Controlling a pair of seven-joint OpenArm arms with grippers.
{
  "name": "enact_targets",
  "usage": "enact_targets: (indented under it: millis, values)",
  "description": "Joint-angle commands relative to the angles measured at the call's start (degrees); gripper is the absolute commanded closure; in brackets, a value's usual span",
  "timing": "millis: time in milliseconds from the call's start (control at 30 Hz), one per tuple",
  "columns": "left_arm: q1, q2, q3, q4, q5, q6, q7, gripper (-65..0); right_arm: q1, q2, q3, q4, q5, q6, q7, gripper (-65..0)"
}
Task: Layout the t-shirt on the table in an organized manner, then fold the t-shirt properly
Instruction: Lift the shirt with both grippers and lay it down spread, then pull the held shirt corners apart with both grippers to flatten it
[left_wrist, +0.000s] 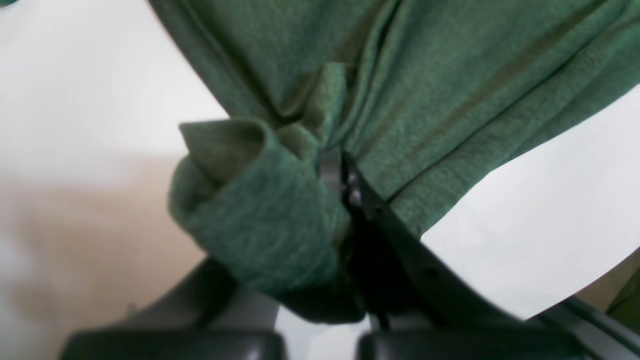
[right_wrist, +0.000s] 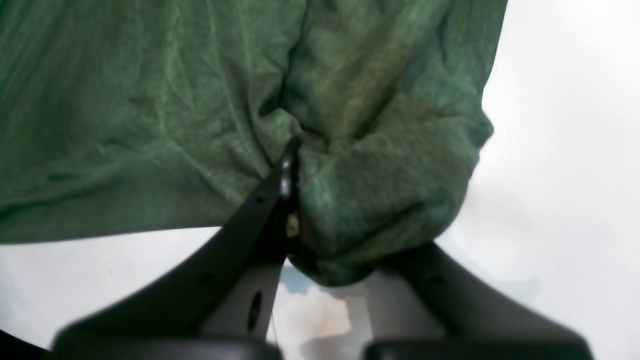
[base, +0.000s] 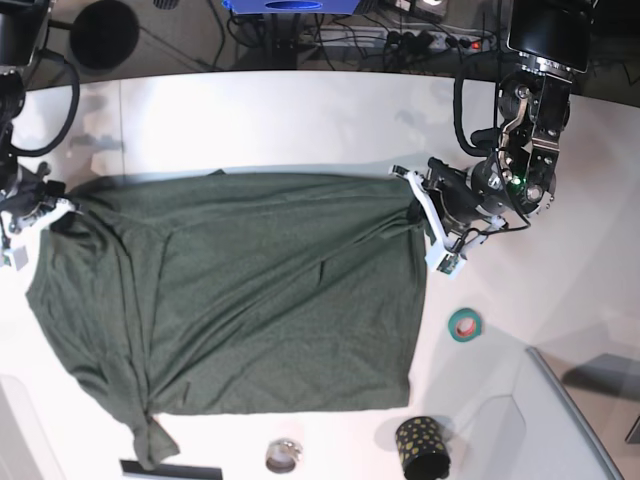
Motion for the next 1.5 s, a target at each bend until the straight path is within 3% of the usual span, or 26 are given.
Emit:
enact_targets:
  millis: [0, 200, 433, 633, 867, 1033, 1333, 1467]
  values:
    - [-0.87, -0.6, -0.48, 1.22, -0.31, 0.01, -0.95, 0.0, 0.6, 0.99, 0.54, 2.1, 0.62, 0.15, 1.14, 0.0]
    - [-1.05, -0.42, -0.57, 1.74, -0.31, 0.01, -0.95, 0.0, -1.95, 0.9, 1.59, 6.67, 0.62, -0.03, 1.05, 0.0]
    - [0.36, -0.42, -8.57, 9.22, -0.4, -0.08, -0.42, 0.0, -4.06, 0.02, 5.11, 12.48, 0.45, -0.03, 0.7, 0.0]
    - [1.94, -0.51, -9.71, 10.62, -0.4, -0.08, -0.33, 0.0, -6.17, -0.33, 5.02, 15.91, 0.45, -0.03, 0.7, 0.0]
    - [7.48, -0.51, -9.71, 10.71, -0.4, -0.08, -0.42, 0.0, -8.81, -1.65, 5.11, 14.67, 0.36, -0.03, 0.7, 0.0]
    - [10.55, -0.42, -9.62, 10.1, 0.04, -0.08, -0.77, 0.0, -8.63, -1.82, 4.93, 6.41, 0.36, -0.03, 1.14, 0.0]
    - [12.05, -0.33, -9.62, 4.12, 0.13, -0.08, -0.95, 0.0, -9.69, -1.82, 4.84, 2.89, 0.36, -0.03, 4.57, 0.0]
    - [11.96, -0.16, -6.46, 1.13, 0.13, -0.08, -4.55, 0.0, -9.69, -1.82, 4.84, 1.66, 0.36, -0.03, 4.66, 0.0]
